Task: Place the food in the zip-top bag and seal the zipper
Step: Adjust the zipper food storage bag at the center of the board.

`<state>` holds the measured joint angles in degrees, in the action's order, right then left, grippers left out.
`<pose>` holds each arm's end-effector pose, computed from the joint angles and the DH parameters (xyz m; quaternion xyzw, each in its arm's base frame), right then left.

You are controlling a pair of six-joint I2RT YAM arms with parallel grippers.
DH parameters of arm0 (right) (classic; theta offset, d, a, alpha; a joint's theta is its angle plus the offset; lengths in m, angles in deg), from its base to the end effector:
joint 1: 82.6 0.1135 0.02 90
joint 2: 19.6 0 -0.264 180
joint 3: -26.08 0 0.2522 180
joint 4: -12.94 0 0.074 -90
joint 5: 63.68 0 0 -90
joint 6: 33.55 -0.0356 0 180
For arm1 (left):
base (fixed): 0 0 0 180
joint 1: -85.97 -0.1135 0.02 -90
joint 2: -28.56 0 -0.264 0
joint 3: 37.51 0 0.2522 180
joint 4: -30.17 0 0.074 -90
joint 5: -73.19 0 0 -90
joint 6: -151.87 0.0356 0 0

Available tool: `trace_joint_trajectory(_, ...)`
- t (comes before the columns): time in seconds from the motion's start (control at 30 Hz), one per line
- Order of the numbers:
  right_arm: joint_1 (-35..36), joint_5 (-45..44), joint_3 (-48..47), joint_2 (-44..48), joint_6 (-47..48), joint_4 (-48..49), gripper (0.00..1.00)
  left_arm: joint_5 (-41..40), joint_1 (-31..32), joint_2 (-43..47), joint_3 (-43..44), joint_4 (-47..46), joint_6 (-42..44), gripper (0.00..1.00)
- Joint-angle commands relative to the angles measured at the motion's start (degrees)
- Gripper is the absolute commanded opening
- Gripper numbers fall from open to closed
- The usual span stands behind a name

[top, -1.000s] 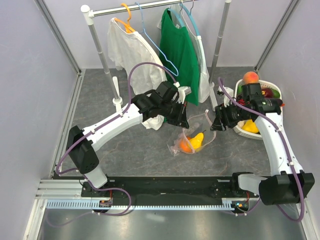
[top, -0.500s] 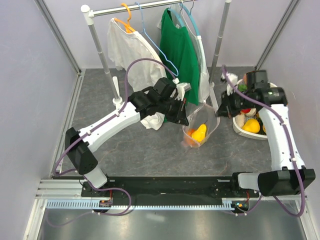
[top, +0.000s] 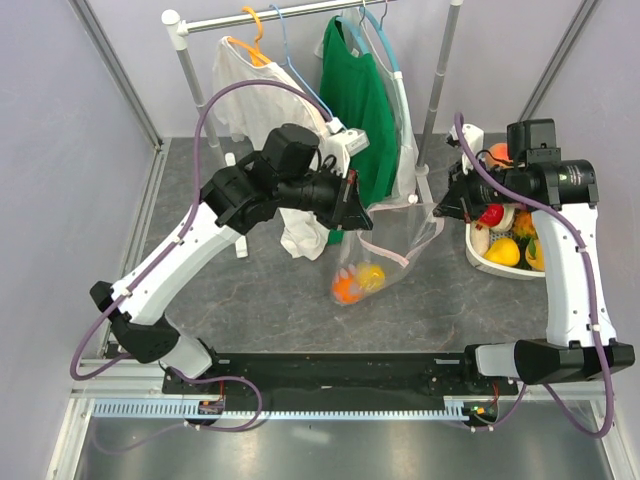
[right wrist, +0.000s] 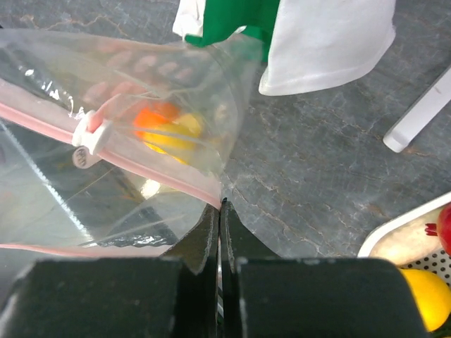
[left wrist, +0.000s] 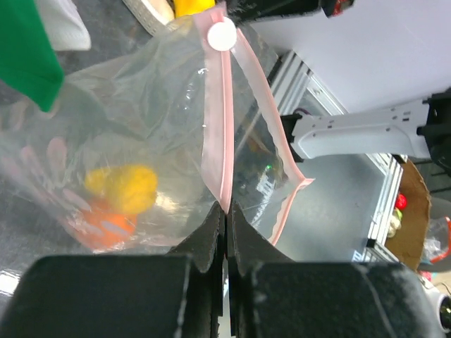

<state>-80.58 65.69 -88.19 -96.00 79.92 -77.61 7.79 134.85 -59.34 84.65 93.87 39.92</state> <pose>0.2176 0.0303 0.4442 -0.3019 0.8463 0.2575 0.3554 0.1936 -0.2443 0.4670 0.3009 0.7955 -0.4354 0.2949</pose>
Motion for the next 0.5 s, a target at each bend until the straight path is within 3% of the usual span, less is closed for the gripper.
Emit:
trace_joint_trajectory(0.0,-0.18,-1.84,-1.45,-2.52,2.64,-5.83,0.0,3.7,-0.28,-1.91,0.06,4.38,-1.24,0.02)
trace_joint_trajectory(0.17,-0.18,-5.53,2.51,-6.04,1.24,2.34,0.01,3.79,-1.68,-6.23,-3.01,1.93,-6.77,0.02)
trace_joint_trajectory(0.23,-0.18,-6.77,3.04,-7.62,1.23,4.81,0.14,3.79,-2.21,-8.6,-2.58,1.31,-7.75,0.02)
trace_joint_trajectory(0.27,-0.18,-7.12,2.6,-8.84,1.84,5.07,0.36,3.61,-2.82,-9.48,-1.97,1.13,-8.01,0.02)
trace_joint_trajectory(0.37,-0.96,-10.8,-1.61,-9.64,3.16,4.9,0.69,3.61,-3.88,-11.59,-0.39,0.43,-8.8,0.03)
trace_joint_trajectory(0.4,-1.66,-11.16,-3.71,-9.12,4.21,5.68,0.85,3.61,-4.06,-12.2,0.14,0.26,-8.89,0.03)
trace_joint_trajectory(0.47,-6.4,-11.25,-5.3,-8.07,5.97,6.74,0.98,4.05,-4.41,-13.17,1.37,-0.1,-8.89,0.03)
